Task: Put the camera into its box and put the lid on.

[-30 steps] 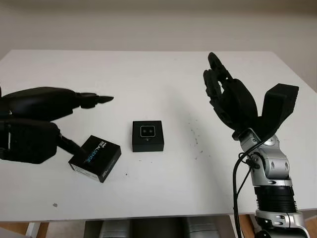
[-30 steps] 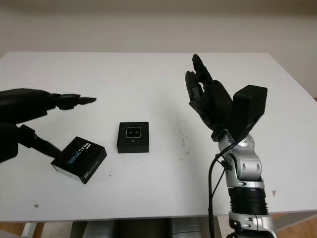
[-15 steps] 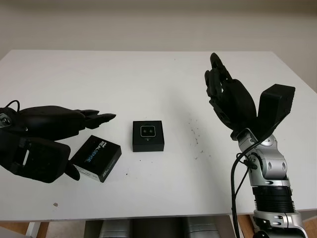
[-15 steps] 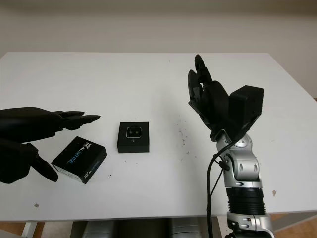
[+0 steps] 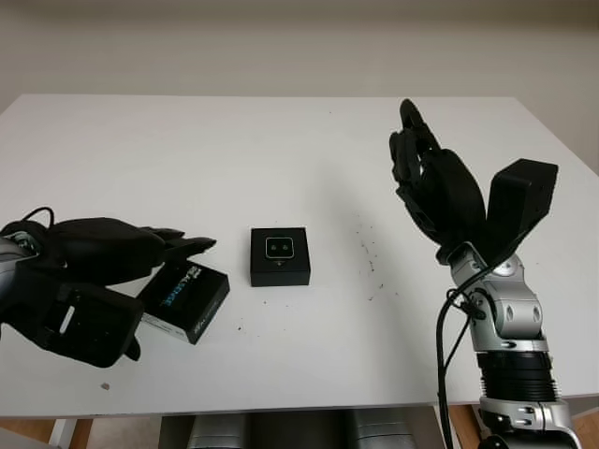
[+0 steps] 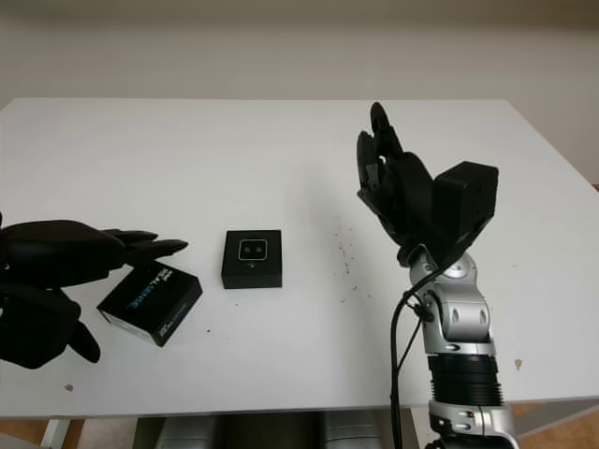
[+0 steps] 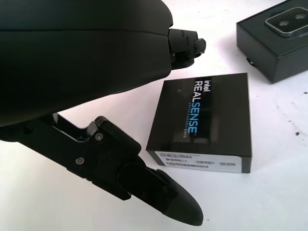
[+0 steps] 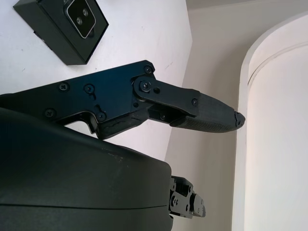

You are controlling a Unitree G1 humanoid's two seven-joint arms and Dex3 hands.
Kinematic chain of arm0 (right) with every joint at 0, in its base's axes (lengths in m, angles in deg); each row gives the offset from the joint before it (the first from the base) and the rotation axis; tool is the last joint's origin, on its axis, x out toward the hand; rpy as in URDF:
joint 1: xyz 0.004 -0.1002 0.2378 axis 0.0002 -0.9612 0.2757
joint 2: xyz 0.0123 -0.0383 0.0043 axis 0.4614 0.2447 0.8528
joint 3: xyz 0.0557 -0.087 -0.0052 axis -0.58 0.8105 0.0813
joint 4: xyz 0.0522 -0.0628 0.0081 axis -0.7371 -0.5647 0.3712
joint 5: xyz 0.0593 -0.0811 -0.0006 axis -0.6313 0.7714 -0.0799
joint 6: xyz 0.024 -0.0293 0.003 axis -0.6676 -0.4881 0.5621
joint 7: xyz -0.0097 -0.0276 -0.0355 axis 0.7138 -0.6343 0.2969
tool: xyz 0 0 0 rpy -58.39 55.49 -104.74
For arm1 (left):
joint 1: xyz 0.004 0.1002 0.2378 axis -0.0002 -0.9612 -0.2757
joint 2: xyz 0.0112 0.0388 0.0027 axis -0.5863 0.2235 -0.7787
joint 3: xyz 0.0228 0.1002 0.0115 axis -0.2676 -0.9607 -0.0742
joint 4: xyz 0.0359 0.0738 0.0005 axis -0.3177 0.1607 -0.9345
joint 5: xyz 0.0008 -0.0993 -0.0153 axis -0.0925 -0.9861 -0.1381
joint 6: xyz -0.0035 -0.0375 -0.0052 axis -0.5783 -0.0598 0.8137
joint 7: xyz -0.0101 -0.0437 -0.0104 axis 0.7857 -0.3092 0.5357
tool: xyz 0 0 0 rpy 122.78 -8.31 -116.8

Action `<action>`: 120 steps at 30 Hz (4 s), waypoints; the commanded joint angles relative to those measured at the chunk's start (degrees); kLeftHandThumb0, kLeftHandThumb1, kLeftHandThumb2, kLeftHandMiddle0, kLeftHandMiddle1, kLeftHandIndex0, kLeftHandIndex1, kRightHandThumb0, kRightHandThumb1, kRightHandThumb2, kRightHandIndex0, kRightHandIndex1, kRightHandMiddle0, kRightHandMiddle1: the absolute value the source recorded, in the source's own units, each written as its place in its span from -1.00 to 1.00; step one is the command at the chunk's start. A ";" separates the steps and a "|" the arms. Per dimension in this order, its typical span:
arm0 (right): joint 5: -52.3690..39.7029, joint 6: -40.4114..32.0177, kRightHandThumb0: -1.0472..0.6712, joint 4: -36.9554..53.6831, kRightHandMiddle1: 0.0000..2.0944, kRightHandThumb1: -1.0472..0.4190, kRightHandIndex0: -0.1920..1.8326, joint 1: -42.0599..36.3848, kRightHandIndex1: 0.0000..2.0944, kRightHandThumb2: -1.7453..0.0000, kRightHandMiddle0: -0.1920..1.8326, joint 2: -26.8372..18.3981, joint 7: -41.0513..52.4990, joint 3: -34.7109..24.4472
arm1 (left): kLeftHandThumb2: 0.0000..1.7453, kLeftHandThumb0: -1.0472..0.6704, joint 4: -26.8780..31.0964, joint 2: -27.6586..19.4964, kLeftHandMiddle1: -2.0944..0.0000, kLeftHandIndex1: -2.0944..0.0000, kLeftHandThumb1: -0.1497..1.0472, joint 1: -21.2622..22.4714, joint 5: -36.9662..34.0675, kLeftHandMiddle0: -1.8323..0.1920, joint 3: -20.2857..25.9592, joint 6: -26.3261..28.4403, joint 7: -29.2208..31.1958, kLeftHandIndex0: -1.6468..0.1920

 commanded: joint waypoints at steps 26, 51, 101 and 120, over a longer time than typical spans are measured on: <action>0.76 3.02 -0.59 0.27 -1.00 -1.00 -1.00 -1.26 -1.00 0.23 -1.00 -0.83 0.59 -0.39 | -0.94 -0.43 -14.74 5.27 0.95 0.94 0.64 -1.06 0.17 0.74 -1.42 -11.68 -13.03 0.77; 1.29 3.29 -0.58 1.05 -1.00 -1.00 -1.00 -2.61 -1.00 0.21 -1.00 -1.31 1.19 -0.70 | -0.92 -0.16 -22.69 8.13 0.69 0.74 0.87 -2.15 9.21 0.37 -3.87 -23.12 -30.22 0.34; 2.31 4.96 -0.57 0.25 -1.00 -1.00 -1.00 -5.51 -1.00 0.27 -1.00 3.36 -2.71 2.41 | -0.68 -0.09 0.94 17.09 -0.75 -0.77 1.00 11.71 -1.65 0.48 -3.62 22.12 -14.19 0.64; 2.42 4.42 -0.59 1.19 -1.00 -1.00 -1.00 -5.78 -1.00 0.28 -1.00 3.56 -3.12 2.34 | -0.71 -0.09 -11.15 23.66 -0.82 -0.56 1.00 16.46 9.21 0.43 -10.66 11.21 -22.16 0.60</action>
